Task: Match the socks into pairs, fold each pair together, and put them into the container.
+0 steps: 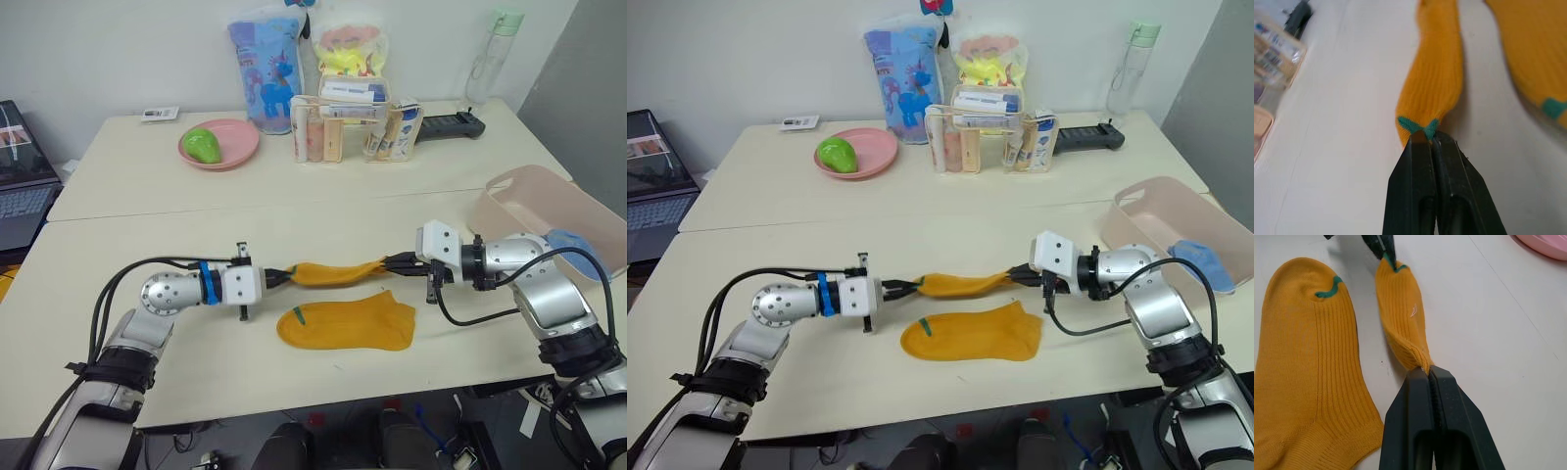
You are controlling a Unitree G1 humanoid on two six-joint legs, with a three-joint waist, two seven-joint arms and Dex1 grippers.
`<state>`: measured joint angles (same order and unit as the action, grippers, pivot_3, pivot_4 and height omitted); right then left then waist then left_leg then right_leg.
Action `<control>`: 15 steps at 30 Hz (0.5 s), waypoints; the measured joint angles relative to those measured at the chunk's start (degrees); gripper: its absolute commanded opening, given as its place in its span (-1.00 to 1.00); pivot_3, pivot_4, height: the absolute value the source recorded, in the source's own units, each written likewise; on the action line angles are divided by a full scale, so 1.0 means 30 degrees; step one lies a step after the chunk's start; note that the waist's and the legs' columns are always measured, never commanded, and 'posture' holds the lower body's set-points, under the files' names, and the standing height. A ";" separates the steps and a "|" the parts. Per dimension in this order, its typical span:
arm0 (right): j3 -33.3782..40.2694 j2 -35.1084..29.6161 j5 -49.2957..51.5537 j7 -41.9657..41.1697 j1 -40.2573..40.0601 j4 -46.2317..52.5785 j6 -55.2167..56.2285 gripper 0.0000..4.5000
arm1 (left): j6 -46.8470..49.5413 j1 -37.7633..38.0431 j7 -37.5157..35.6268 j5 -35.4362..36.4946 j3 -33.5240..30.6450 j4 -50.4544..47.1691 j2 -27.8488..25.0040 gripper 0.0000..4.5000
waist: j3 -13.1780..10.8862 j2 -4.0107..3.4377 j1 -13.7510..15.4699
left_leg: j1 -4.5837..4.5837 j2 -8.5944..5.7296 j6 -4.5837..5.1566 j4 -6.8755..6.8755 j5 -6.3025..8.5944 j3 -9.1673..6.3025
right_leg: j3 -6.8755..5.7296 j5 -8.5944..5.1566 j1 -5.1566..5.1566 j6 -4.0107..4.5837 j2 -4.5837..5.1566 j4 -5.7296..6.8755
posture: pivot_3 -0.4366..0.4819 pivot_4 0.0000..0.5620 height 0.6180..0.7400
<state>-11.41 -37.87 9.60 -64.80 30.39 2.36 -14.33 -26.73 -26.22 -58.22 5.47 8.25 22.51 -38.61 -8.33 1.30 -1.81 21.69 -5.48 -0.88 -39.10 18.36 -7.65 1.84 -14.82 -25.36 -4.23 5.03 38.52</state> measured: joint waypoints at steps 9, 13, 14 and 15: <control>0.2111 -0.1118 0.4652 -0.0016 -0.0172 0.4326 -0.6572 -1.00 | 1.4229 0.2191 -0.4258 0.9220 -0.1674 -0.9218 -0.4020 -0.98 | -0.0006 -0.0012 -0.0180 | -0.0008 0.0018 0.0000 0.0033 0.0000 -0.0028 | 0.0020 -0.0001 -0.0009 0.0003 -0.0014 0.0000 | -0.05 -0.47 1.00; 0.2962 -0.1932 0.8163 0.0023 -0.0415 0.6544 -1.0877 -1.00 | 1.7937 0.2756 -0.5340 1.1217 -0.2292 -1.0905 -0.5808 -0.98 | -0.0013 -0.0013 -0.0011 | -0.0001 0.0013 0.0006 0.0032 0.0004 -0.0025 | 0.0017 -0.0001 0.0001 0.0002 -0.0009 -0.0019 | -0.05 -0.47 1.00; 0.3296 -0.2343 0.9122 0.0008 -0.0609 0.6954 -1.1972 -1.00 | 1.8707 0.2936 -0.5493 1.1587 -0.2480 -1.1158 -0.6160 -0.98 | -0.0014 -0.0015 0.0043 | 0.0000 0.0011 0.0008 0.0034 0.0005 -0.0031 | 0.0016 -0.0001 0.0009 0.0003 -0.0007 -0.0031 | -0.05 -0.47 1.00; 0.3551 -0.2892 1.0084 -0.0046 -0.0872 0.7451 -1.3066 -1.00 | 1.9354 0.3141 -0.5644 1.1840 -0.2657 -1.1458 -0.6446 -0.98 | -0.0014 -0.0016 0.0091 | 0.0003 0.0012 0.0010 0.0035 0.0006 -0.0042 | 0.0011 -0.0001 0.0019 0.0003 -0.0006 -0.0060 | -0.05 -0.47 1.00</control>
<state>-0.76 -46.55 39.85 -64.94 27.77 24.71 -53.53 31.34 -16.79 -75.16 40.99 0.28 -11.87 -57.95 -8.37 1.25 -1.54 21.70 -5.44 -0.85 -39.00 18.38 -7.77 1.87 -14.83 -25.30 -4.22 5.02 38.34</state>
